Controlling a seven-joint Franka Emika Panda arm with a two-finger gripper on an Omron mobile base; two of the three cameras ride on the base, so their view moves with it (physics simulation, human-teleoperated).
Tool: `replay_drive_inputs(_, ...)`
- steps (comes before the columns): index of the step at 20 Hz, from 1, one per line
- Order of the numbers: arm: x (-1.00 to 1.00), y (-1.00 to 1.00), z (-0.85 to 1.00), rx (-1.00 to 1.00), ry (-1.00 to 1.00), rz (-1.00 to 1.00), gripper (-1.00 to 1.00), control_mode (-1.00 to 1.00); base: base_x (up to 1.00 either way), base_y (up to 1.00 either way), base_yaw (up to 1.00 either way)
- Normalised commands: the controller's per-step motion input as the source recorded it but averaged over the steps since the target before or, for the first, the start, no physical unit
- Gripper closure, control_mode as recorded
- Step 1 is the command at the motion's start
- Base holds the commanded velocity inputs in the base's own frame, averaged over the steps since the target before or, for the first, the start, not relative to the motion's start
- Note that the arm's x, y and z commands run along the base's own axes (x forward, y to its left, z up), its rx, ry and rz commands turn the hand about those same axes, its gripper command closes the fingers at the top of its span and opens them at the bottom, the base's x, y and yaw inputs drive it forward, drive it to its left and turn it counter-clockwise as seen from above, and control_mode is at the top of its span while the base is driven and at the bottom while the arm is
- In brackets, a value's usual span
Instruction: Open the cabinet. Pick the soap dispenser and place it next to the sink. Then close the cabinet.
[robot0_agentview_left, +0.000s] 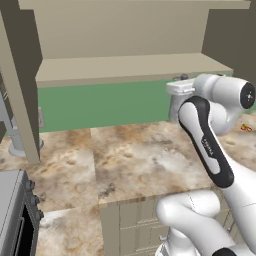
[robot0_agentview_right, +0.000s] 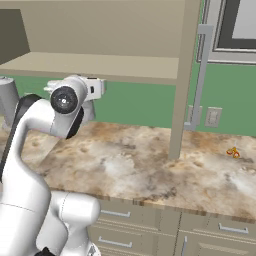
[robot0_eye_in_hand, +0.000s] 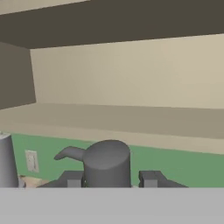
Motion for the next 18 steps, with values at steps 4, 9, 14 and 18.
replay_drive_inputs(4, -0.10, -0.07, -0.47, 0.00, 0.00, 0.00, 1.00, -1.00, 0.00, 0.00, 0.00)
replay_drive_inputs(9, -0.11, -0.02, -0.45, 0.00, 0.02, 0.00, 1.00, -1.00, 0.00, 0.00, 0.00)
replay_drive_inputs(14, 0.00, 0.00, -0.37, 0.02, 0.04, 0.00, 1.00, -1.00, 0.00, 0.00, 0.00)
replay_drive_inputs(18, 0.03, 0.00, -0.32, 0.00, 0.00, 0.00, 1.00, -1.00, 0.00, 0.00, 0.00)
